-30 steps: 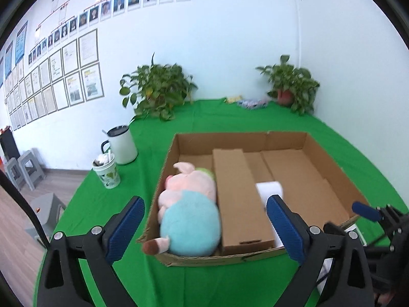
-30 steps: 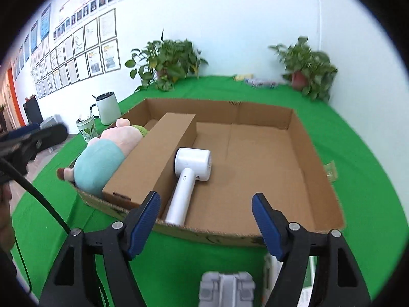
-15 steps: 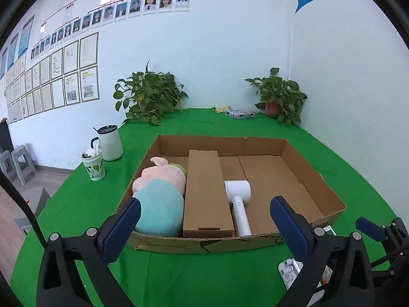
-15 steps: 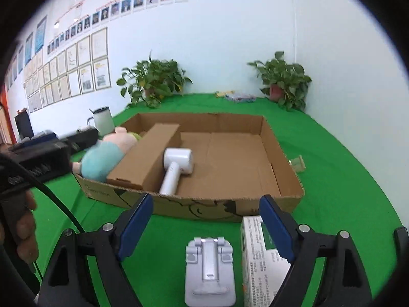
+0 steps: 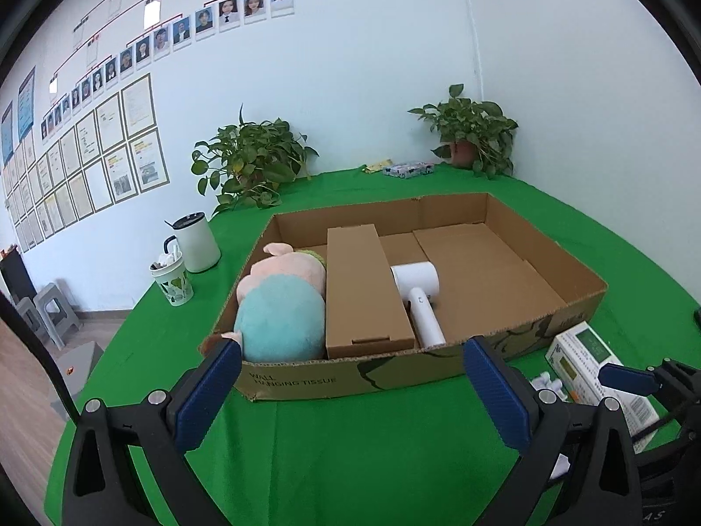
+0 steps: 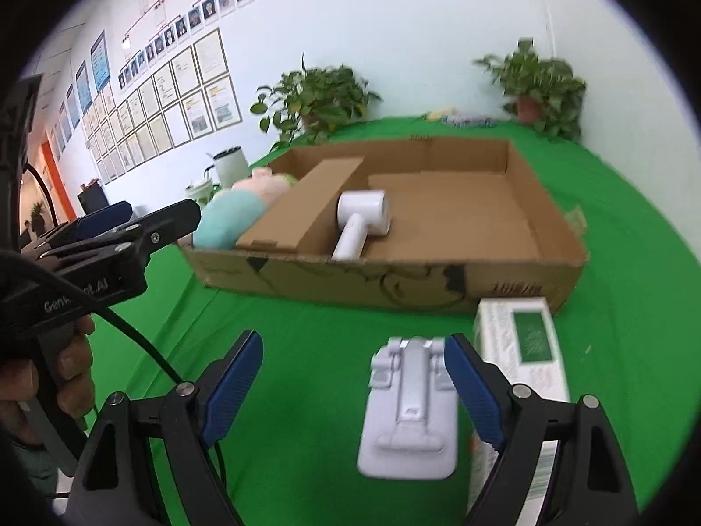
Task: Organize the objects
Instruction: 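Move the right gripper toward the white phone stand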
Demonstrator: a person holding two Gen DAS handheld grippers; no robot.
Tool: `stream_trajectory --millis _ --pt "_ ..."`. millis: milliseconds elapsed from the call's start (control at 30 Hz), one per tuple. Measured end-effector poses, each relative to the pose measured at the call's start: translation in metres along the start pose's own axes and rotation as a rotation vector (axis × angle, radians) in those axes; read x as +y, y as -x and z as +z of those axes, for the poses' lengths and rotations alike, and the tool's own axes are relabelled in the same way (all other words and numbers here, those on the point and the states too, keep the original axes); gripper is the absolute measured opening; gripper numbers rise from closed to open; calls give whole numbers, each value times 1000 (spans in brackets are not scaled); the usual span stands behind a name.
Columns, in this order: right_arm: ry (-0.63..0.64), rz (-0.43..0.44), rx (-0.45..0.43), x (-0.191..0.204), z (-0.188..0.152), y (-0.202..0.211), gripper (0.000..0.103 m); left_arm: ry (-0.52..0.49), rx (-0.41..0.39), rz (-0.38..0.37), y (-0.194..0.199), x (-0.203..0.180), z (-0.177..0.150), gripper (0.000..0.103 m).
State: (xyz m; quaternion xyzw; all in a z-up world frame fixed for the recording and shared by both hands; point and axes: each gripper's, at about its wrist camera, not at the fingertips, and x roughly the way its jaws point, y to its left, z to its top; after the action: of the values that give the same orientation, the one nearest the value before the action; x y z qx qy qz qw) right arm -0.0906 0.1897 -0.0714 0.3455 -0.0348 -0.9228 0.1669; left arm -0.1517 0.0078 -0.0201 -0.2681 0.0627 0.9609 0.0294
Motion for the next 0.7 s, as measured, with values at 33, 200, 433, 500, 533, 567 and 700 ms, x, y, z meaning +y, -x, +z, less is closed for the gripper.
stream_trajectory --millis 33,200,433,500,533,567,700 --pt "-15 5 18 -2 -4 -4 85 0 12 -1 -3 0 -4 102" --pt "-37 0 60 -10 -15 -18 85 37 76 -41 -19 4 -22 102" --pt "-36 -42 138 -18 -30 -42 85 56 114 -43 -31 9 -32 102" --pt "-14 -91 126 -20 -32 -41 85 61 119 -40 -33 11 -34 102" --pt "-14 -106 140 -23 -32 -43 85 65 121 -39 -34 12 -35 102" --pt "-4 -123 141 -25 -32 -43 85 69 122 -39 -35 13 -35 102" --pt "59 -191 177 -27 -34 -48 85 83 127 -42 -40 17 -35 102"
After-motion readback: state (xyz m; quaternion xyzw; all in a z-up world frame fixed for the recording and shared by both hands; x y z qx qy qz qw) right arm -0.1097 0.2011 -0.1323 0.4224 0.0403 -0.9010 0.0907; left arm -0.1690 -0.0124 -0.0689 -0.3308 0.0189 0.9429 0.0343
